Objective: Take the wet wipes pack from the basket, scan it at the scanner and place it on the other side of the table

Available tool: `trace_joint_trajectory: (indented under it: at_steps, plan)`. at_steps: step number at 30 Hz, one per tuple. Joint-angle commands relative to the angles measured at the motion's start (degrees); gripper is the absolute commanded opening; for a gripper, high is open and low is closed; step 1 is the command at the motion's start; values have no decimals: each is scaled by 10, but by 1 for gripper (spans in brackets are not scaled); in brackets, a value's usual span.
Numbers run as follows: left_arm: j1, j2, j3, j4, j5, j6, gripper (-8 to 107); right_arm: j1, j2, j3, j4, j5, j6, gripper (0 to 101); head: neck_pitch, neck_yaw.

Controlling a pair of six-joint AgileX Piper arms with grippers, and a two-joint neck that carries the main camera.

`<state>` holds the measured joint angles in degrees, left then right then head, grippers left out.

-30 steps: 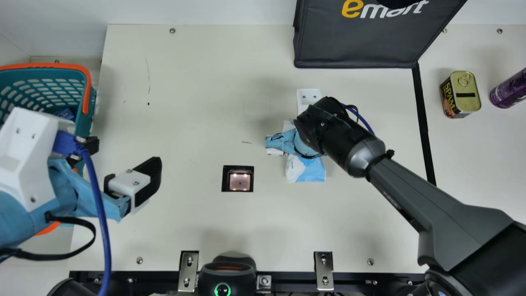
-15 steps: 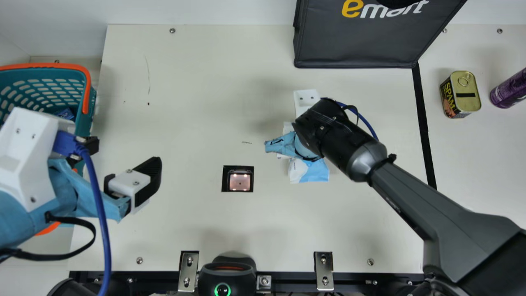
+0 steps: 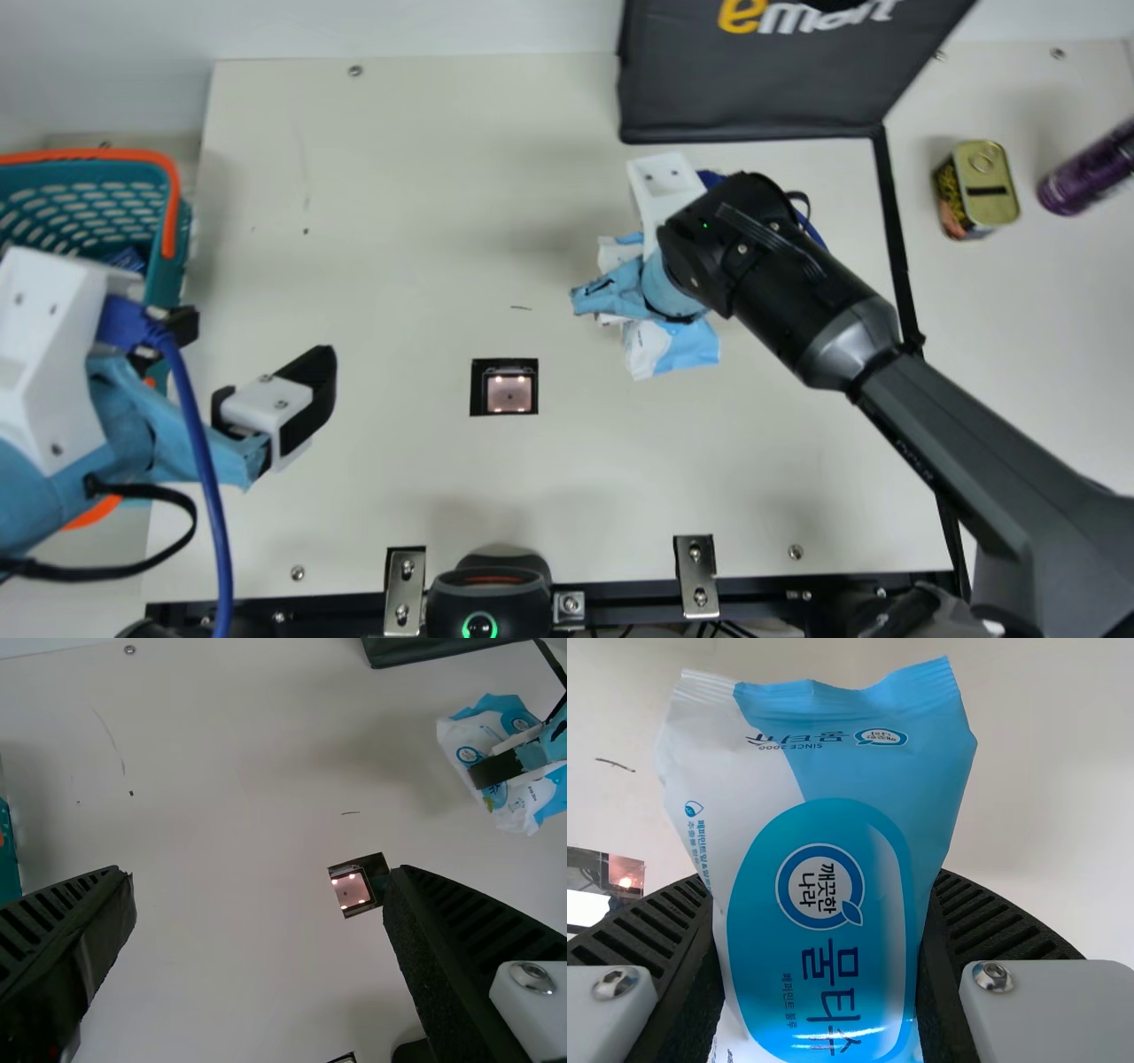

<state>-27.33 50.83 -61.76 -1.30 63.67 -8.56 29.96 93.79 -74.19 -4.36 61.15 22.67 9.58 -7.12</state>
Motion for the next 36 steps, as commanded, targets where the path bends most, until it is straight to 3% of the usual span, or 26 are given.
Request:
trace_joint_trajectory:
  at_steps: [1,10,16,23,36]
  plan:
    - [0,0,0,0,0,0,90,-17,-8,6,10,-12,-25,0,-17,-51]
    - [0,0,0,0,0,0,90,-155,-64,64,94,-55,-189,0,-17,-145]
    - [0,0,0,0,0,0,90,-275,-89,83,150,-52,-315,0,-17,-145]
    - [0,0,0,0,0,0,90,-407,-85,69,178,-28,-424,0,-17,-145]
    - [0,0,0,0,0,0,90,-600,-54,26,183,-1,-557,0,-17,-145]
